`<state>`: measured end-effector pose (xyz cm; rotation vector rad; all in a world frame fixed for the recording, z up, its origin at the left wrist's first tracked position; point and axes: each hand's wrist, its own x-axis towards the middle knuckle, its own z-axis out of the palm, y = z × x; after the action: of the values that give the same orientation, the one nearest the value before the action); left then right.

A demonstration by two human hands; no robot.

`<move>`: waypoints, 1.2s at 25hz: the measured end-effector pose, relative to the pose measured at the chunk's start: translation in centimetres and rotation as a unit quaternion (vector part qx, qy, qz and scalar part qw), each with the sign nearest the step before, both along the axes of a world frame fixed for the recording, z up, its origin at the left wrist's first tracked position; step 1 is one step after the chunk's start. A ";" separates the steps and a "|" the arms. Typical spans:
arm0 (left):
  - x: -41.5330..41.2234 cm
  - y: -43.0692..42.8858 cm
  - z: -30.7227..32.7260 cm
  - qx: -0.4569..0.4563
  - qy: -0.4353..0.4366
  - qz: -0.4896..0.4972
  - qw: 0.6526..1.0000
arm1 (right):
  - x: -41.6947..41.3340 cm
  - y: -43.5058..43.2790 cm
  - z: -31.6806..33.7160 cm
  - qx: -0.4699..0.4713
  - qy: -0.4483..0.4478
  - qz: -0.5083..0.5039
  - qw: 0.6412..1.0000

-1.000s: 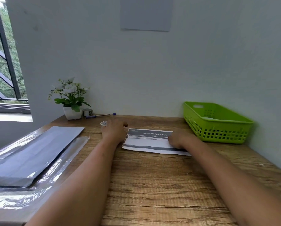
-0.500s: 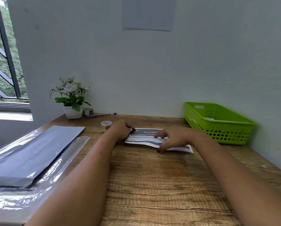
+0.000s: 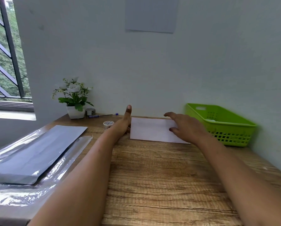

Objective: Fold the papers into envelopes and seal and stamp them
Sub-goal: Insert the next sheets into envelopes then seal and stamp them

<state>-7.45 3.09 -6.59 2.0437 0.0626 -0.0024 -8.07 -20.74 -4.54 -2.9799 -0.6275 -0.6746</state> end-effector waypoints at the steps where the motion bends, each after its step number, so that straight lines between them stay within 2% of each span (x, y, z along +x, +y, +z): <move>1: 0.2 0.0 -0.1 0.025 0.001 0.004 1.000 | 0.3 0.1 -0.8 -0.039 -0.003 -0.023 0.999; 3: 0.5 0.0 -0.6 0.114 -0.008 0.017 0.993 | 0.7 0.4 -1.9 -0.096 0.025 -0.062 0.993; 6: 1.1 0.0 -1.6 0.219 -0.040 0.042 0.974 | 1.2 1.1 -2.8 -0.123 0.090 -0.069 0.986; 11: 1.1 -1.0 -1.9 0.310 -0.065 0.061 0.947 | 0.6 3.6 -3.8 -0.080 0.219 0.000 0.972; 14: 1.3 -1.7 -2.0 0.371 -0.078 0.015 0.925 | -0.2 5.2 -4.2 -0.049 0.255 0.049 0.964; 18: 1.5 -3.1 -2.5 0.393 -0.034 -0.096 0.914 | -0.7 6.3 -4.2 -0.042 0.256 0.093 0.961; 25: 0.3 -3.9 -1.5 0.450 0.006 -0.102 0.887 | -0.2 4.6 -2.9 -0.078 0.296 -0.047 0.951; 30: 0.0 -3.8 -1.4 0.460 0.012 -0.110 0.881 | 1.6 0.5 -2.7 -0.046 0.342 -0.194 0.918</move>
<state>-7.48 -0.73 -8.03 2.9981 -0.1917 -0.1706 -6.43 -20.23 -7.25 -3.1248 -0.0183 0.4276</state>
